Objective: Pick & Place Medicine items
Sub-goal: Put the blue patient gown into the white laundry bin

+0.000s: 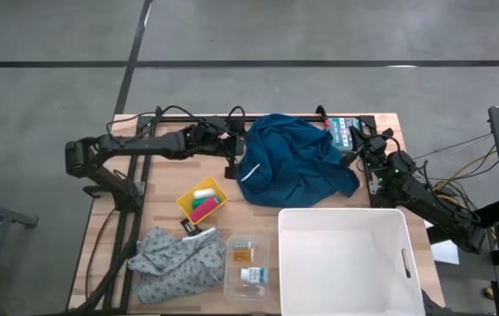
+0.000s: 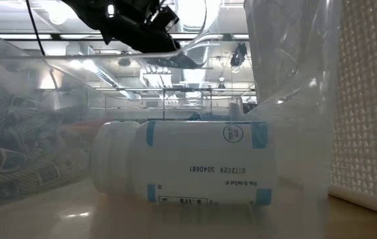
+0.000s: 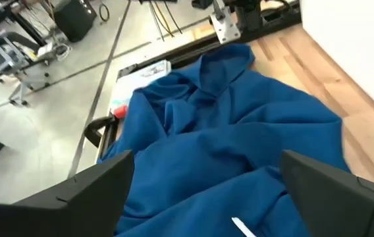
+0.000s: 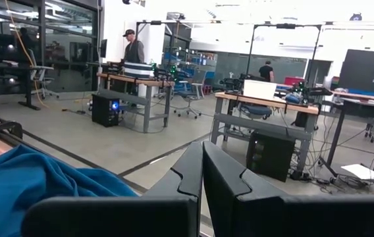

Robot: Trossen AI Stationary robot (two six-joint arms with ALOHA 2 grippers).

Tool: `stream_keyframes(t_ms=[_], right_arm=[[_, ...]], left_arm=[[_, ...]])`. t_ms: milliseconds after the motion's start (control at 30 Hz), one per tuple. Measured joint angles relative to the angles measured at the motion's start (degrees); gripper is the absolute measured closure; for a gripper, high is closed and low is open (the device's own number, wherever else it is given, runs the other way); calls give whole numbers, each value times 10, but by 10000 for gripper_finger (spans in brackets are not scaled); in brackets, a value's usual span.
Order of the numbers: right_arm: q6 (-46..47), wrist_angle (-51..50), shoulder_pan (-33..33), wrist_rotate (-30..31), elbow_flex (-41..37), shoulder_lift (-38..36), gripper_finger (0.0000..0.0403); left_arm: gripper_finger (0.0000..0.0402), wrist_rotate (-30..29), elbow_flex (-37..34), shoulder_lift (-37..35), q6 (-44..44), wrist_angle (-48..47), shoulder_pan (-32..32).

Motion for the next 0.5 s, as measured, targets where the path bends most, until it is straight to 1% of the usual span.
stream_keyframes(t_ms=[133, 200, 433, 500], right_arm=[[0, 0, 0, 0, 0, 0, 394], [0, 0, 0, 0, 0, -1, 394], [0, -1, 0, -1, 0, 0, 394], [0, 0, 0, -1, 0, -1, 394]], left_arm=[[28, -6, 31, 43, -1, -14, 5], [31, -6, 55, 68, -1, -38, 6], [35, -6, 177, 158, 9, -148, 10], [32, -7, 202, 177, 13, -154, 12]])
